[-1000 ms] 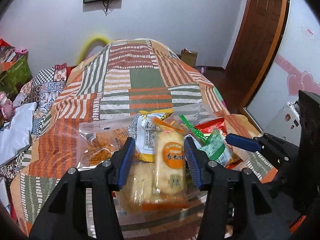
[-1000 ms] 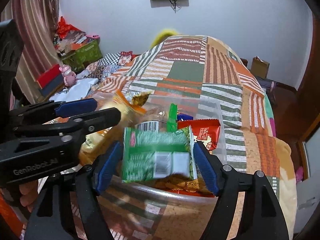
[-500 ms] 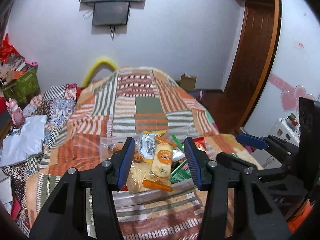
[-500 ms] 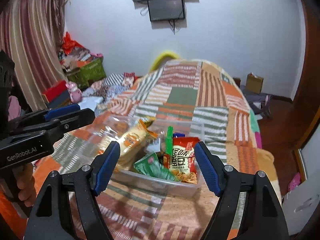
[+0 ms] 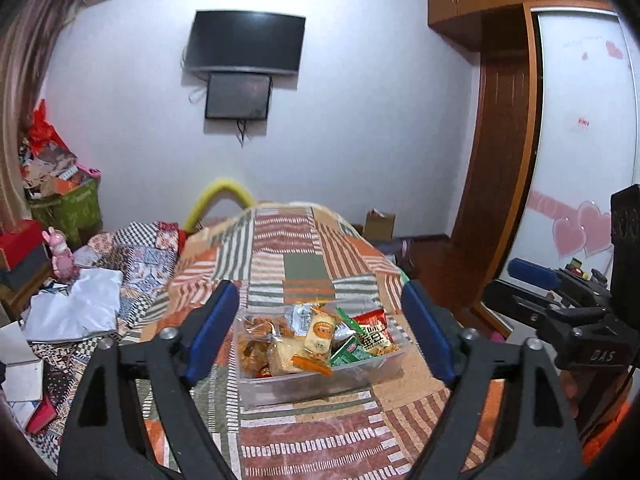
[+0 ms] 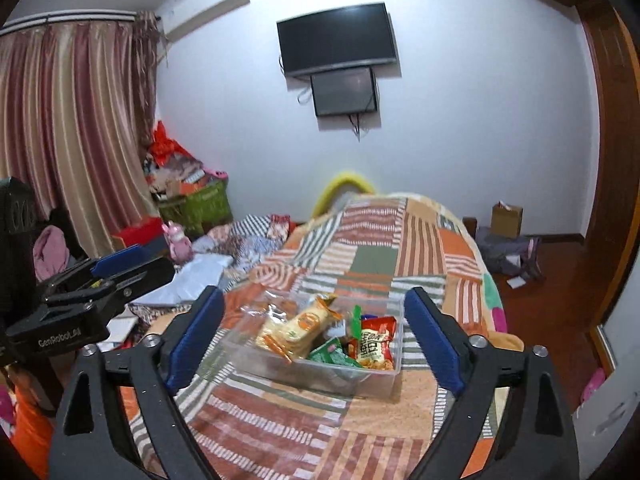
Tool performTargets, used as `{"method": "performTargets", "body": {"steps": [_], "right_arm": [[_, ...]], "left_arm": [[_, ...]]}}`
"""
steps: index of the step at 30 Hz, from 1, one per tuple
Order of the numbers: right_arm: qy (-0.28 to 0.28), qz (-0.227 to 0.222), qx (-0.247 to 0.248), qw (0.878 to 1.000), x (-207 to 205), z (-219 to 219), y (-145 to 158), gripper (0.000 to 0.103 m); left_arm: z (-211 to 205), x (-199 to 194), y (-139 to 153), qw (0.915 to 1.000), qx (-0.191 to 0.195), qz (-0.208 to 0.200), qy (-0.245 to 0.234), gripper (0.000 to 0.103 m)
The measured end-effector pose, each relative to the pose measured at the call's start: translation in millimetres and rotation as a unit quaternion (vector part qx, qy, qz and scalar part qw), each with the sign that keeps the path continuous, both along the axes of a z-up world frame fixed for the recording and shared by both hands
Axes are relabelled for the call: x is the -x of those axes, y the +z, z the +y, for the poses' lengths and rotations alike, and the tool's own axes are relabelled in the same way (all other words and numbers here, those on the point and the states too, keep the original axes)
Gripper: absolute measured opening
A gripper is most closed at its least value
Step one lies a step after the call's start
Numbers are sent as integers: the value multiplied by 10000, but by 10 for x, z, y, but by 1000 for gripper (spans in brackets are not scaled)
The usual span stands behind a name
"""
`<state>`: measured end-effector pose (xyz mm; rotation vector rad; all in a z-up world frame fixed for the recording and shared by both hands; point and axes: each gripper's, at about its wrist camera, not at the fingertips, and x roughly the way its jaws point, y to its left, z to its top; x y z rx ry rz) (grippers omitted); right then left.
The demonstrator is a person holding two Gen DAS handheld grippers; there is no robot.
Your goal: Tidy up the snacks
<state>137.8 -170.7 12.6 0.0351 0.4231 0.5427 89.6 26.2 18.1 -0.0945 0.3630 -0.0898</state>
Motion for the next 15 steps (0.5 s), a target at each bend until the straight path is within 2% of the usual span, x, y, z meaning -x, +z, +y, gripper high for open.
{"method": "performTargets", "body": {"steps": [5,15], "right_arm": [[-33,-282,22,9996,185,14,59,103],[-6,-369,142,9992,381,42,3,103]], "left_arm": [[-4,237,45,9998,-33,-186,109,99],[-24,446,-7,9997,18,-226,110,101]]}}
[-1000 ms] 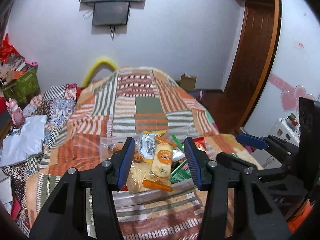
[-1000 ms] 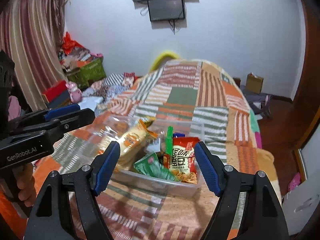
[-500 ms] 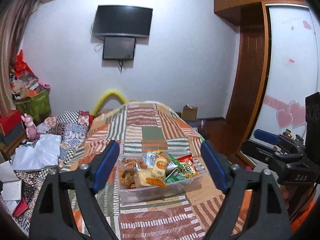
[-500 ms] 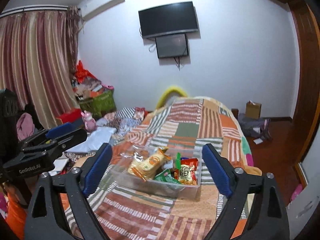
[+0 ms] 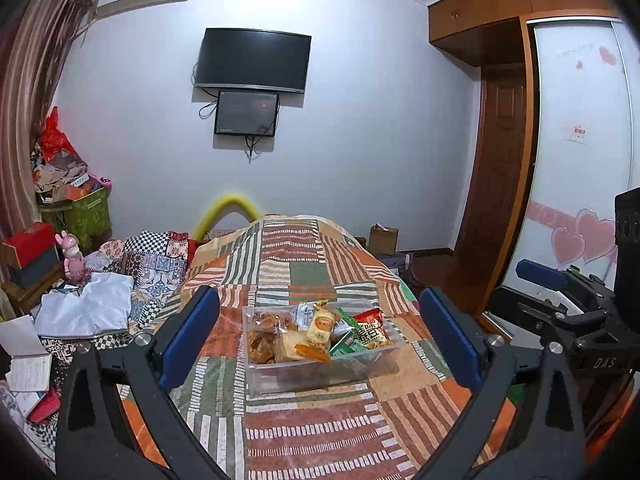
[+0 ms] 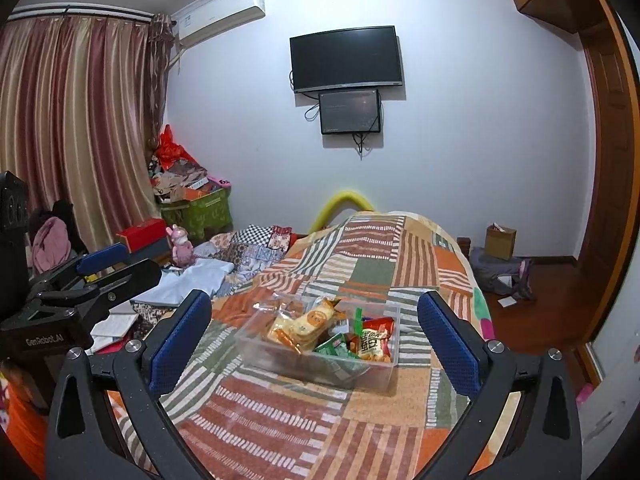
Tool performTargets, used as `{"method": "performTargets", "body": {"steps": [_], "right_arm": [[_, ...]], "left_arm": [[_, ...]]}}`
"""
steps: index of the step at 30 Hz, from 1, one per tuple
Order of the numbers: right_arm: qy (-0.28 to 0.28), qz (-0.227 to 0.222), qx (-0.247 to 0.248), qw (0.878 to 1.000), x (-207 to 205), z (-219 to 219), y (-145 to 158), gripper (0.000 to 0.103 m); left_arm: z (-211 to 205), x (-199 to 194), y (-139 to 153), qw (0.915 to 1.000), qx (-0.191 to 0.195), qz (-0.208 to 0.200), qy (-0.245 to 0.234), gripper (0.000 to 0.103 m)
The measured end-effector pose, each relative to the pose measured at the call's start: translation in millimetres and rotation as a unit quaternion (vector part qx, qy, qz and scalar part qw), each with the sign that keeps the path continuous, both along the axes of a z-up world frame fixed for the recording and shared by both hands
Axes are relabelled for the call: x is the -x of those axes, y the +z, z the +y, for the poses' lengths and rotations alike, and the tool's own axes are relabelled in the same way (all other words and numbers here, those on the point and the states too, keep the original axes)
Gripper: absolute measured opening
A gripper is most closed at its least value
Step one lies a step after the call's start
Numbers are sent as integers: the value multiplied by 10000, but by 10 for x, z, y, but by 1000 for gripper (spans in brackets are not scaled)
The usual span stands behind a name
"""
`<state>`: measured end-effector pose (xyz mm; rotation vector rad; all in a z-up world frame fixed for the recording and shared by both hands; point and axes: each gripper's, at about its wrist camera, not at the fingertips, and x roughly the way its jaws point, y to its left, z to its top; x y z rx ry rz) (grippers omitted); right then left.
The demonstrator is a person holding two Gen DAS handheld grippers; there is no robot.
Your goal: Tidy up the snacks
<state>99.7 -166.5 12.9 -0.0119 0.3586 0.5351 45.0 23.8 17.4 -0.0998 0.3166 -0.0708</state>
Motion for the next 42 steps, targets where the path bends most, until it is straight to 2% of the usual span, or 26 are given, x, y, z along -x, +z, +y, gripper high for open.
{"method": "performTargets", "body": {"steps": [42], "right_arm": [[0,162,-136,9998,19,-60,-68,103]], "left_arm": [[-35,-15,-109,9998,25,161,-100,101]]}}
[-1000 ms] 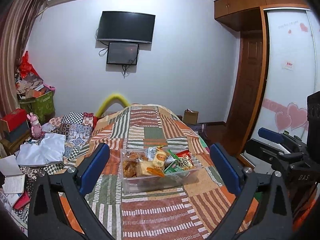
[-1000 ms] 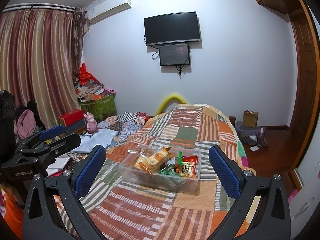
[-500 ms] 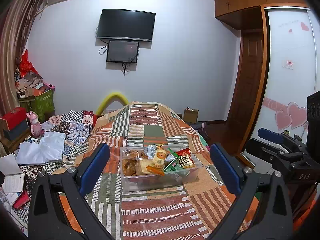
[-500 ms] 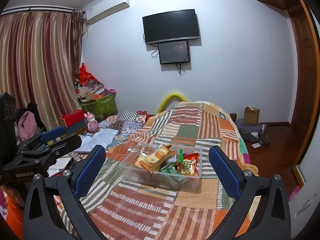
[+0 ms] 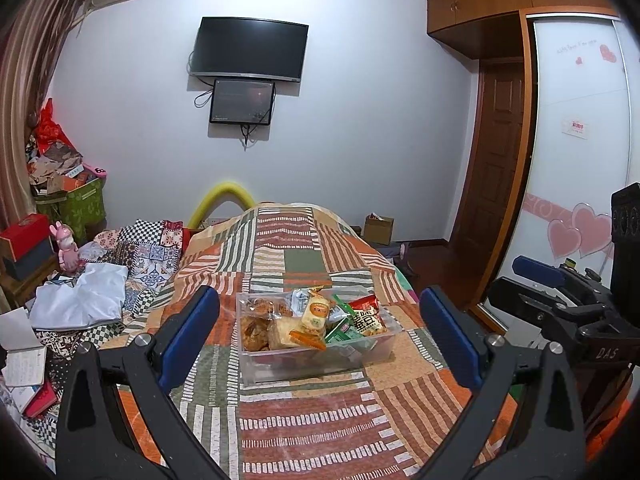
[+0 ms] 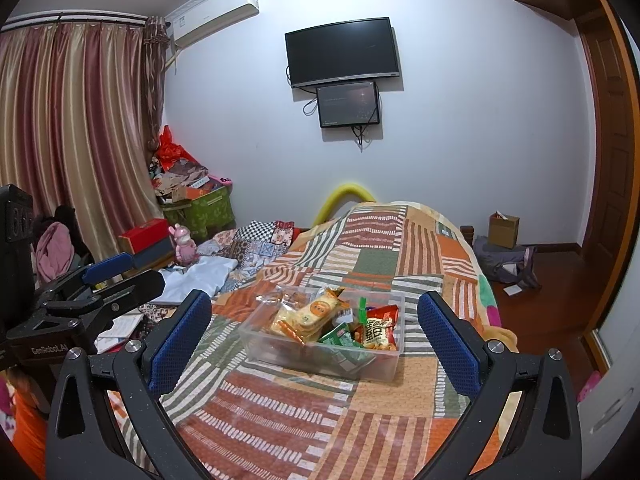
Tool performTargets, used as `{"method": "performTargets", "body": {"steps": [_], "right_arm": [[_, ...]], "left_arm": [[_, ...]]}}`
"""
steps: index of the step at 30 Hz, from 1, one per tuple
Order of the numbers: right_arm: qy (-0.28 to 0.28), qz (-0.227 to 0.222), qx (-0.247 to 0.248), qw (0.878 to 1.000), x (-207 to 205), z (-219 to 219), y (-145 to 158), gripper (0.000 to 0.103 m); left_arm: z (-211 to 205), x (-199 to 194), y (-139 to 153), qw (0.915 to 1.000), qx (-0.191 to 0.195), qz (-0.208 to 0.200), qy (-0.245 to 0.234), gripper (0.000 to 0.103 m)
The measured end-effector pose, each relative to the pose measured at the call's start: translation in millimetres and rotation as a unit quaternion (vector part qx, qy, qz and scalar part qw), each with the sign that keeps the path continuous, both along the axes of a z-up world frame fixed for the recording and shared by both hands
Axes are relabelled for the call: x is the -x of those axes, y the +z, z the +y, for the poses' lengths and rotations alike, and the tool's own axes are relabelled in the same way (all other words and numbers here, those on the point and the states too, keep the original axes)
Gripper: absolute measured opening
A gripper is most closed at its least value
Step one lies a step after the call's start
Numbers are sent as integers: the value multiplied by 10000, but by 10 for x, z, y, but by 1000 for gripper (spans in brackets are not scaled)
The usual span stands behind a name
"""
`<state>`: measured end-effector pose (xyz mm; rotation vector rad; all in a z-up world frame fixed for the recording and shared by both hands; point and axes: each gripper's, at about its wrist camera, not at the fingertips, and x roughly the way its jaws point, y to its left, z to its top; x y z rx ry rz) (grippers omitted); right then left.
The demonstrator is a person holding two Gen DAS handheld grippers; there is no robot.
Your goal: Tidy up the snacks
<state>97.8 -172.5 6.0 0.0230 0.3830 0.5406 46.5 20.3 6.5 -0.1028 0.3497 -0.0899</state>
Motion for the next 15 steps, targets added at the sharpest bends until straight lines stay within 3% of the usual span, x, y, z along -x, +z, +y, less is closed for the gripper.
{"method": "performTargets", "body": {"steps": [15], "right_arm": [[-2,18,32,10000,7,-2,-34,103]], "left_arm": [[-65,5,0,10000,-44,8,-85,101]]}}
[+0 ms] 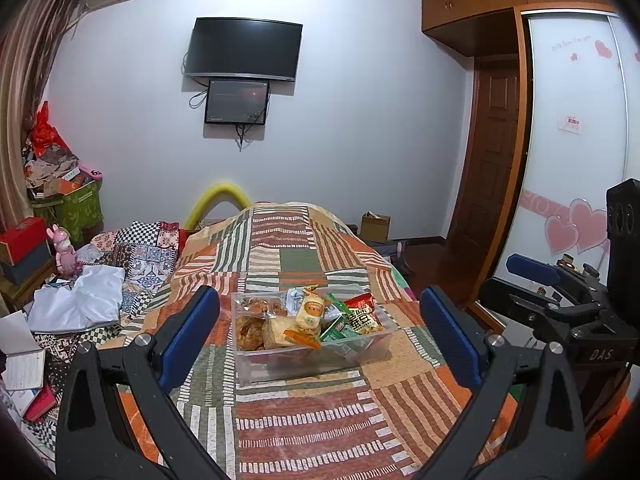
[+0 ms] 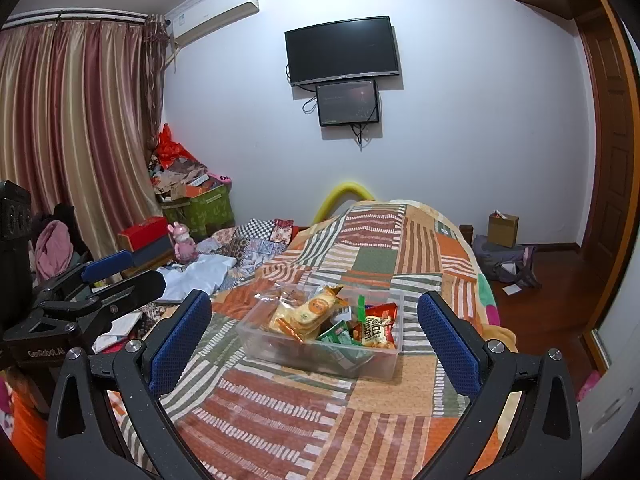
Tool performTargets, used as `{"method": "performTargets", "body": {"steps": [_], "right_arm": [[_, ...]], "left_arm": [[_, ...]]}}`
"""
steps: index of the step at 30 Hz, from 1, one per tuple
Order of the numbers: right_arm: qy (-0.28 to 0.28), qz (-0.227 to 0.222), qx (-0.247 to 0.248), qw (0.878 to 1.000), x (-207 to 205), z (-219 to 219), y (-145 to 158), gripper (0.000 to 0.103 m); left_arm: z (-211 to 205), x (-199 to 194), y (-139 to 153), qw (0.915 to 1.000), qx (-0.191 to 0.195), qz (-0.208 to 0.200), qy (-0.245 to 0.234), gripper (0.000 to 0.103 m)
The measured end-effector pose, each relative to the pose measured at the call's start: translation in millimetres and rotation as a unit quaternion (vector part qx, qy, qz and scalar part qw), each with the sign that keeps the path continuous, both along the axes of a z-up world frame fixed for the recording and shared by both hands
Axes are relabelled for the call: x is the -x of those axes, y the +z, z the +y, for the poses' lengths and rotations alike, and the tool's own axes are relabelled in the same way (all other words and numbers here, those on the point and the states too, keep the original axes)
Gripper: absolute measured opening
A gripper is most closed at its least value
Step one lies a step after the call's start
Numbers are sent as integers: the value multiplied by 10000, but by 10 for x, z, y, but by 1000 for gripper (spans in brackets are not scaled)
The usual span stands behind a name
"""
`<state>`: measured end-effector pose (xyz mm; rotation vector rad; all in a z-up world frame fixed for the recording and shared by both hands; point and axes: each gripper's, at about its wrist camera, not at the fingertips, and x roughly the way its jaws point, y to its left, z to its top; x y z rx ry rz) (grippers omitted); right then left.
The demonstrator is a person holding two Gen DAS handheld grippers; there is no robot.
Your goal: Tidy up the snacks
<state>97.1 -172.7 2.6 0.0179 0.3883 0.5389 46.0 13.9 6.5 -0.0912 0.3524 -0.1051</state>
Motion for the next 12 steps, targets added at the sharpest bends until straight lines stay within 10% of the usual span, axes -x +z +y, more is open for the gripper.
{"method": "performTargets", "body": {"steps": [12], "right_arm": [[-22,82,28,10000,-41,-12,-43,103]], "left_arm": [[65,-75,-70,9998,151,152,53,101]]}}
